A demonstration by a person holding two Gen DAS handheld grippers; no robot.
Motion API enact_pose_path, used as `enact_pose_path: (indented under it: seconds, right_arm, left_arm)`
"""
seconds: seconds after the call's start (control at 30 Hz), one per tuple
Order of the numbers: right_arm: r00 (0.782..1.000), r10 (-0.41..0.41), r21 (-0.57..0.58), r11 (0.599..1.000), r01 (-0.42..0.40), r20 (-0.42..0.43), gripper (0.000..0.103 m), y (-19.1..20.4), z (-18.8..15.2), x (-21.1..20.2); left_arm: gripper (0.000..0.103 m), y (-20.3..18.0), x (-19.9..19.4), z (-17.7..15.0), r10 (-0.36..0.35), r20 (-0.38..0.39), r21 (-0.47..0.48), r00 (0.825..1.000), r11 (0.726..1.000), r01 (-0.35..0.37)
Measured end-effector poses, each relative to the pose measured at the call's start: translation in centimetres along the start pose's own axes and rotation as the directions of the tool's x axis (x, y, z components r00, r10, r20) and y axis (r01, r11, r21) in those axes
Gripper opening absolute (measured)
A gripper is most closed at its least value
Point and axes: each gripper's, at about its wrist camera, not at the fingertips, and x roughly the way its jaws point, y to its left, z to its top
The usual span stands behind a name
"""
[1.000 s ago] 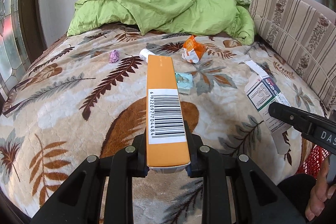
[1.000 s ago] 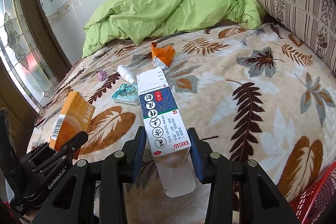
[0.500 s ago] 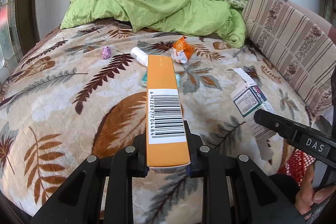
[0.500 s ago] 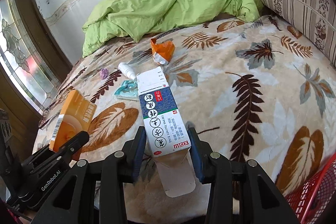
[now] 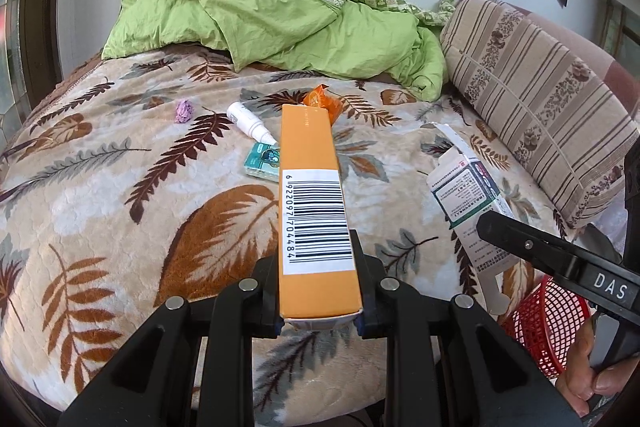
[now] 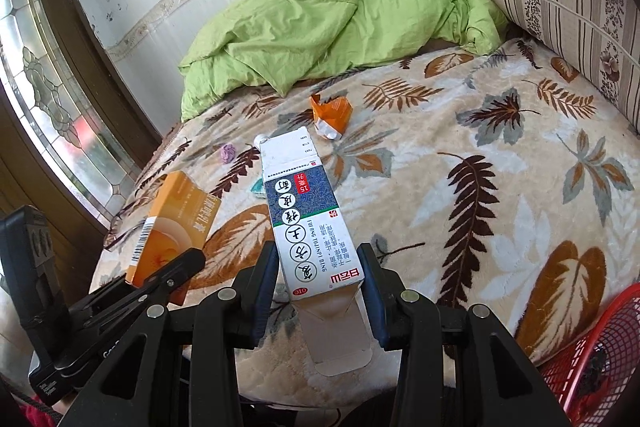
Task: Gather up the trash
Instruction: 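Lift both boxes and carry them toward the red basket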
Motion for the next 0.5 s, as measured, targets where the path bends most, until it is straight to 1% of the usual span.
enact_pose_path:
  seconds: [0.23,0.5]
  right_arm:
    - [1.000,0.011,0.027,1.000,-0.011,0.006,0.043,-0.8,0.2,-0.6]
    - [1.000,-0.002,0.080,0.997,0.002,-0.001,0.043,-2.8,-0.4,-1.4]
  left_arm:
    - [0.023,-0.3,0.0,0.2,-0.021,-0.012,-0.006,1.000,1.000,0.021]
    - [0.023,-2.6,0.3,0.2,-0.072,-0.040,0.033,0.997,0.997,0.073]
